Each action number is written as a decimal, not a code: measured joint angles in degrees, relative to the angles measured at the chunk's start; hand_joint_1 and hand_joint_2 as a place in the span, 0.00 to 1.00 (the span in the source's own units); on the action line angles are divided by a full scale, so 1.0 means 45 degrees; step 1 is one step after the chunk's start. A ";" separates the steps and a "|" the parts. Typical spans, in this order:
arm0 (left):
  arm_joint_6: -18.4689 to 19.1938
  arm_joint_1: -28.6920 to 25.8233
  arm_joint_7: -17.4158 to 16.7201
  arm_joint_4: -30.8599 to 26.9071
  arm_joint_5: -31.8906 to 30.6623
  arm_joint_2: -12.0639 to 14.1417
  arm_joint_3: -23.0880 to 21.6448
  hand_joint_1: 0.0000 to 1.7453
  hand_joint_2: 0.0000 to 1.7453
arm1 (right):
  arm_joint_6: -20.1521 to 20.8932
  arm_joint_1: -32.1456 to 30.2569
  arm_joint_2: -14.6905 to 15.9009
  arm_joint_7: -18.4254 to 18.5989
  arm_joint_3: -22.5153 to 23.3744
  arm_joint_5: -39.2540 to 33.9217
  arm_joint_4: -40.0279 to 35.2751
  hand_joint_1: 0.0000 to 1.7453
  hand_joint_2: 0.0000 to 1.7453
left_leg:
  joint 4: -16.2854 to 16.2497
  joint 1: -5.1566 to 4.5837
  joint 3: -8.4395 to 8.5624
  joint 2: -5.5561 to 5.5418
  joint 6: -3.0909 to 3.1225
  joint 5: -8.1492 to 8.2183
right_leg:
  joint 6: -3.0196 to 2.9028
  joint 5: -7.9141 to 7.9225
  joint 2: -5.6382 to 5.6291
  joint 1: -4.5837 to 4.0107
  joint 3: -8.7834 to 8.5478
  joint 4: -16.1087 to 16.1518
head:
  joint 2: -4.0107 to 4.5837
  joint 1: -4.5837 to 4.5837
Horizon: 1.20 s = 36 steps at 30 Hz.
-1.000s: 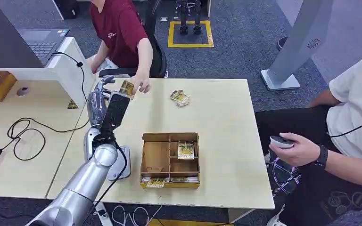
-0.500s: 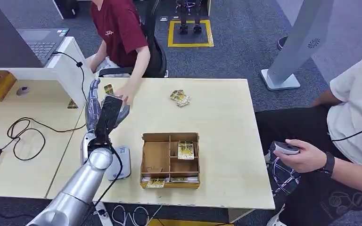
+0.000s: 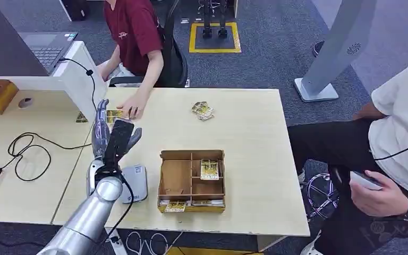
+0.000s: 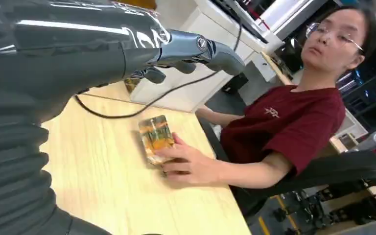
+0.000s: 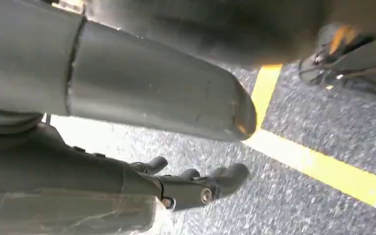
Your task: Pass the card to the sensor for recognition and then transmit it.
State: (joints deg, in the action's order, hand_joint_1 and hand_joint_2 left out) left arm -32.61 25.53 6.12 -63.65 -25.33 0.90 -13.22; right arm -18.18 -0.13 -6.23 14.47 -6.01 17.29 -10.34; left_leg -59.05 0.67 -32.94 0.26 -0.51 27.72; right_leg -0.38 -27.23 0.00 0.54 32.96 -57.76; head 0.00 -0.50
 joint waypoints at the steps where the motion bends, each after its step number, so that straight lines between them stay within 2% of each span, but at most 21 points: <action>1: 0.0000 -0.0155 0.0058 -0.0155 -0.0014 0.0117 0.0000 0.00 1.00 | 0.0000 -0.0077 0.0078 -0.0054 0.0005 0.0000 0.0034 0.00 0.00 | 0.0000 0.0001 -0.0003 -0.0003 0.0000 0.0001 | 0.0002 -0.0004 0.0001 0.0000 0.0001 0.0000 | 0.0000 0.0009; 5: 0.0005 -0.0512 0.0227 -0.0600 0.0004 0.0445 0.0009 0.00 1.00 | -0.0058 -0.0205 0.0136 -0.0190 0.0005 0.0154 0.0082 0.00 0.00 | 0.0005 0.0002 -0.0014 -0.0008 0.0002 0.0001 | 0.0001 -0.0007 0.0011 -0.0001 0.0002 -0.0001 | 0.0000 0.0004; 9: 0.0428 -0.1357 0.1385 -0.1914 0.0967 0.1103 0.0248 0.00 1.00 | -0.0258 -0.0297 0.0077 -0.0710 -0.0141 0.0612 0.0160 0.00 0.00 | 0.0009 0.0003 -0.0001 0.0023 0.0000 0.0000 | -0.0002 -0.0006 -0.0021 -0.0002 0.0007 -0.0006 | 0.0000 0.0000; 13: 0.0826 -0.2219 0.1889 -0.3353 0.1307 0.1728 0.0709 0.00 1.00 | -0.0398 -0.0347 -0.0025 -0.1011 -0.0282 0.0665 0.0462 0.00 0.00 | 0.0010 0.0006 0.0000 0.0010 -0.0002 -0.0001 | -0.0003 -0.0010 -0.0007 -0.0004 0.0010 -0.0008 | 0.0000 0.0000; 17: 0.0923 -0.2667 0.1899 -0.4208 0.1355 0.1986 0.1000 0.00 1.00 | -0.0408 -0.0337 -0.0088 -0.1103 -0.0330 0.0661 0.0665 0.00 0.00 | 0.0010 0.0005 -0.0012 0.0003 -0.0002 -0.0001 | -0.0003 -0.0010 0.0004 -0.0004 0.0011 -0.0008 | 0.0000 0.0000; 24: 0.0957 -0.2933 0.1923 -0.4750 0.1336 0.2156 0.1107 0.00 1.00 | -0.0408 -0.0317 -0.0097 -0.1191 -0.0379 0.0656 0.0792 0.00 0.00 | 0.0008 0.0002 -0.0010 0.0003 -0.0001 -0.0002 | -0.0002 -0.0007 0.0006 -0.0002 0.0006 -0.0007 | 0.0000 0.0000; 27: 0.1130 -0.3179 0.2469 -0.5029 0.0891 0.2335 0.1117 0.00 1.00 | -0.0480 -0.0236 -0.0107 -0.1727 -0.0384 0.0622 0.1009 0.00 0.00 | 0.0009 0.0002 -0.0011 0.0008 -0.0002 -0.0001 | -0.0003 -0.0007 0.0002 -0.0002 0.0001 -0.0008 | 0.0000 0.0009; 30: 0.1637 -0.4640 0.3634 -0.6242 0.0393 0.2856 0.1336 0.00 1.00 | -0.0773 -0.0134 -0.0199 -0.2547 -0.0467 0.0578 0.1521 0.00 0.00 | 0.0015 0.0004 0.0027 0.0072 -0.0035 0.0037 | -0.0014 -0.0020 -0.0085 -0.0002 -0.0003 -0.0012 | 0.0000 -0.0025; 34: 0.1714 -0.6909 0.4882 -0.7923 -0.0273 0.3060 0.1890 0.00 1.00 | -0.1049 -0.0203 -0.0292 -0.2828 -0.0617 0.0549 0.1899 0.00 0.00 | 0.0015 0.0005 0.0017 0.0051 -0.0020 0.0063 | -0.0011 -0.0071 -0.0055 -0.0003 0.0008 -0.0010 | 0.0000 -0.0025; 36: 0.1556 -0.7885 0.5144 -0.8643 -0.1068 0.3108 0.1972 0.00 1.00 | -0.1131 -0.0228 -0.0335 -0.2978 -0.0675 0.0404 0.2010 0.00 0.00 | 0.0018 0.0005 0.0009 0.0051 -0.0017 0.0068 | -0.0016 -0.0077 -0.0052 -0.0003 0.0006 -0.0010 | 0.0000 -0.0020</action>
State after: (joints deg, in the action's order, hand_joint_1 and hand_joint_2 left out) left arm -25.61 -9.95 29.27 -102.54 -30.14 14.88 -4.35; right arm -23.28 -1.15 -7.74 1.07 -9.05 19.11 -1.29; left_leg -58.96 0.69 -32.90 0.48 -0.58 28.02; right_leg -0.45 -27.58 -0.23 0.53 32.99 -57.80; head 0.00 -0.59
